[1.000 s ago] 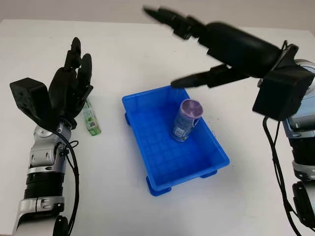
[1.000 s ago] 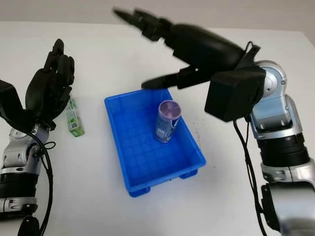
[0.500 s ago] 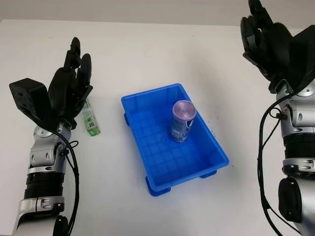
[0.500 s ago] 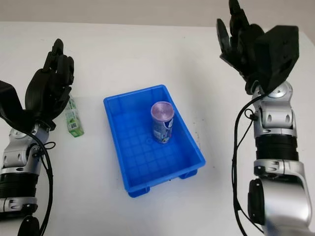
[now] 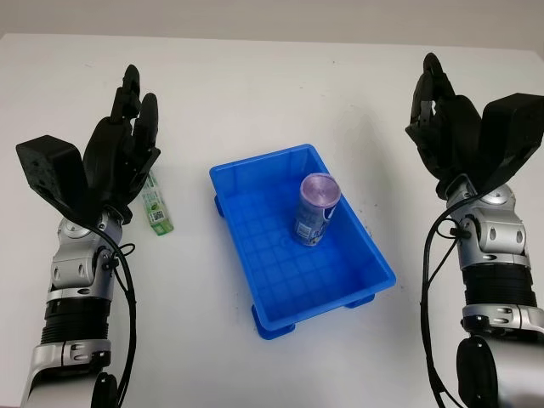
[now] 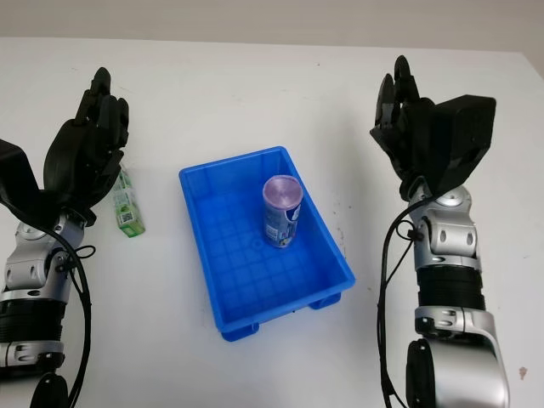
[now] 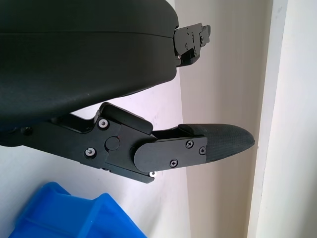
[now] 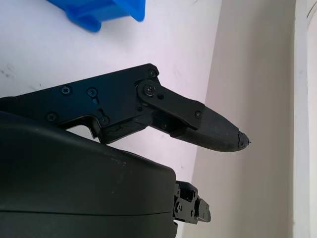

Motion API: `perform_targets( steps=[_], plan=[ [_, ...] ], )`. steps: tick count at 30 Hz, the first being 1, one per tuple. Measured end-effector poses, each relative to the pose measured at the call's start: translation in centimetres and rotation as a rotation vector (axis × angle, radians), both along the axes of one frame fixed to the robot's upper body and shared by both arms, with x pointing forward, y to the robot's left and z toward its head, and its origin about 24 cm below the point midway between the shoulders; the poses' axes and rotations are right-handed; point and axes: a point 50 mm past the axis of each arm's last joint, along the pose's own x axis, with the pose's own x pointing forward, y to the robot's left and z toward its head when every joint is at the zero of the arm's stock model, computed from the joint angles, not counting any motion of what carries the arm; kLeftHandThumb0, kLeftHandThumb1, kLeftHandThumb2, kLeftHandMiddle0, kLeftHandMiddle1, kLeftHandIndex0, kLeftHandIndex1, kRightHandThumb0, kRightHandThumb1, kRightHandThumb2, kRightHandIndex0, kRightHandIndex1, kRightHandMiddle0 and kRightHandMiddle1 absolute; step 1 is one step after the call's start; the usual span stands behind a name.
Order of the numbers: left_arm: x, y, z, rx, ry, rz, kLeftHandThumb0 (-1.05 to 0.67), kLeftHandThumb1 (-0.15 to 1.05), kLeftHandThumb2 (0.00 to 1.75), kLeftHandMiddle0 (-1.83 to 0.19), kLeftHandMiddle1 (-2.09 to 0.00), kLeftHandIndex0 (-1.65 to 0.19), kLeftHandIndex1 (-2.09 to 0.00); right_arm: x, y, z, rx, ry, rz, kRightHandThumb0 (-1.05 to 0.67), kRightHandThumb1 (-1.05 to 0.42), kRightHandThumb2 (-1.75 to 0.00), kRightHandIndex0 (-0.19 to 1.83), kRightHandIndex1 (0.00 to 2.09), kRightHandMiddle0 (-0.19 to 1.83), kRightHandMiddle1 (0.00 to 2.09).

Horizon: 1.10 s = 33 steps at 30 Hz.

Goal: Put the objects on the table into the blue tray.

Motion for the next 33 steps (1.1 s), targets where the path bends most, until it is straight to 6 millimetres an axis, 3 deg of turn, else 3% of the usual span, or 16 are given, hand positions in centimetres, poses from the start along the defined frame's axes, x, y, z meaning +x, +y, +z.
perform_targets(
  steps=[9, 13, 16, 18, 21, 25, 33],
  plan=[
    [-0.1, 0.4, 0.3, 0.031, -0.003, -0.001, -0.81, 1.05, 0.51, 0.19, -0.04, 0.18, -0.04, -0.1, 0.2, -0.3, 0.017, 0.002, 0.006, -0.71, -1.05, -0.87, -0.19, 0.00, -0.19, 0.00],
    [-0.2, 1.3, 2.1, 0.118, -0.040, -0.034, -0.80, 1.05, 0.46, 0.17, -0.04, 0.16, -0.05, -0.2, 0.0, 0.0, 0.032, -0.010, -0.001, -0.73, -1.05, -0.87, -0.19, 0.00, -0.19, 0.00],
    [-0.3, 2.1, 5.5, 0.277, -0.111, -0.119, -0.82, 1.05, 0.40, 0.13, -0.05, 0.13, -0.07, -0.2, 0.0, 0.0, 0.033, -0.008, -0.004, -0.74, -1.05, -0.86, -0.19, 0.00, -0.19, 0.00],
    [-0.4, 2.6, 8.4, 0.465, -0.125, -0.211, -0.90, 1.05, 0.24, 0.12, -0.06, 0.11, -0.07, -0.2, 0.0, 0.0, 0.036, -0.005, -0.007, -0.75, -1.05, -0.86, -0.19, 0.00, -0.19, 0.00],
    [-0.6, 3.3, 11.9, 0.700, -0.103, -0.297, -0.87, 0.94, 0.10, 0.11, -0.06, 0.09, -0.07, -0.2, 0.0, 0.2, 0.039, -0.012, -0.001, -0.74, -1.05, -0.87, -0.19, 0.00, -0.19, 0.00],
    [-0.8, 3.2, 13.0, 0.887, -0.048, -0.356, -0.73, 0.80, 0.03, 0.09, -0.06, 0.07, -0.07, -0.2, 0.0, 0.2, 0.047, -0.015, 0.009, -0.72, -1.05, -0.87, -0.19, 0.00, -0.19, 0.00],
    [-1.7, 3.3, 13.9, 1.255, 0.058, -0.334, -0.41, 0.74, 0.05, 0.09, -0.06, 0.08, -0.05, -0.2, 0.1, 0.2, 0.059, -0.016, 0.024, -0.71, -1.05, -0.88, -0.19, 0.00, -0.19, 0.00]
  ],
)
